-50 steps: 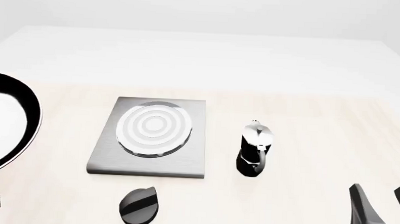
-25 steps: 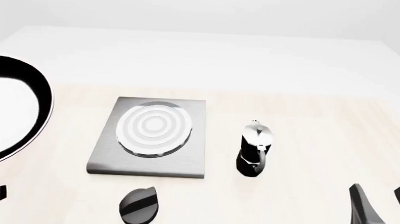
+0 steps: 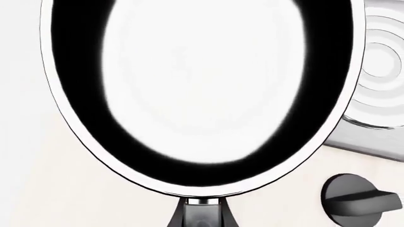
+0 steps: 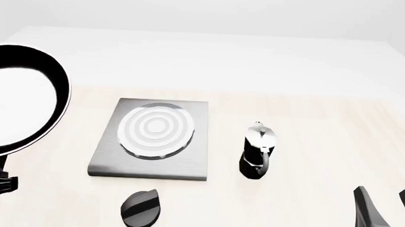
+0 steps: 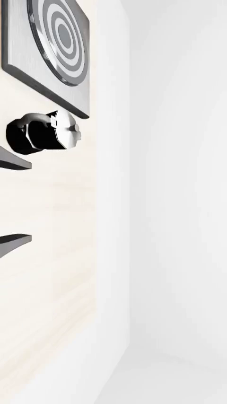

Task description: Turn on the stove and put the frying pan on it.

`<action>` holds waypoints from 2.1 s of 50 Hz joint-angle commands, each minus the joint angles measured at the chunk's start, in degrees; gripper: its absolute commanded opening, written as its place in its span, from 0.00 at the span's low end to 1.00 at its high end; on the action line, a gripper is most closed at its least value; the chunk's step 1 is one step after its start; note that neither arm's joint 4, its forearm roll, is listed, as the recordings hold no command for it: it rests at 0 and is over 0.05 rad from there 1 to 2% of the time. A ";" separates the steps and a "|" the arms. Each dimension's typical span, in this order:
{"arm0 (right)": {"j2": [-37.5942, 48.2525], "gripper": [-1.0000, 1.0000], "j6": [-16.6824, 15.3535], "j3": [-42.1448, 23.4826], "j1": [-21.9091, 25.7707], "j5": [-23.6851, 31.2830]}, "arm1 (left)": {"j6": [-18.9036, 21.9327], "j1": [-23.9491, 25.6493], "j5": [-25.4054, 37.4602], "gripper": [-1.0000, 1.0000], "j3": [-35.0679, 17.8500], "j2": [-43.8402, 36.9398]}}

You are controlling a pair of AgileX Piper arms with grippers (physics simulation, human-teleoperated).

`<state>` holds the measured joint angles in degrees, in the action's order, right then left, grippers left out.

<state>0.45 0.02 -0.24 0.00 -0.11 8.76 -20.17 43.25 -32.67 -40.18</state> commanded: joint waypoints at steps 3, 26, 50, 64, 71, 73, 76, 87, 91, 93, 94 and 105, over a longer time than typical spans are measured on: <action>-0.01 1.00 -0.01 0.00 -0.01 0.00 | -0.32 4.03 -2.24 0.00 -1.82 -2.06; 0.01 1.00 0.00 0.00 0.00 0.00 | -0.70 7.56 -5.81 0.00 -4.35 -9.54; 0.00 1.00 0.00 0.00 -0.01 0.00 | -1.05 12.37 -8.83 0.00 -8.19 -16.90; 0.00 1.00 -0.02 0.00 -0.01 0.00 | 0.00 15.51 -10.37 0.00 -10.36 -21.23; 0.00 1.00 0.01 0.00 0.00 0.00 | 0.34 16.78 -9.83 0.00 -11.80 -23.46; 0.00 1.00 0.01 0.00 0.01 0.00 | 0.65 16.83 -9.76 0.00 -12.48 -24.09; 0.00 1.00 0.01 0.00 0.01 0.00 | 1.08 17.12 -9.78 0.00 -13.06 -24.63; 0.00 1.00 0.00 0.00 0.00 0.00 | 0.64 19.05 -10.20 0.00 -14.86 -27.36; 0.00 1.00 -0.01 0.00 0.00 0.00 | 0.38 19.52 -9.88 0.00 -16.06 -28.53; 0.00 1.00 -0.01 0.00 0.00 0.00 | 1.15 19.38 -9.89 0.00 -15.91 -28.87; -0.01 1.00 0.00 0.00 0.00 0.00 | 0.66 20.01 -10.01 0.00 -16.10 -29.01; 0.00 1.00 0.01 0.00 -0.01 0.00 | 1.05 22.81 -10.81 0.00 -16.08 -31.71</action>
<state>0.45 0.02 -0.24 0.00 -0.11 9.09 0.61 33.16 -47.07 -70.25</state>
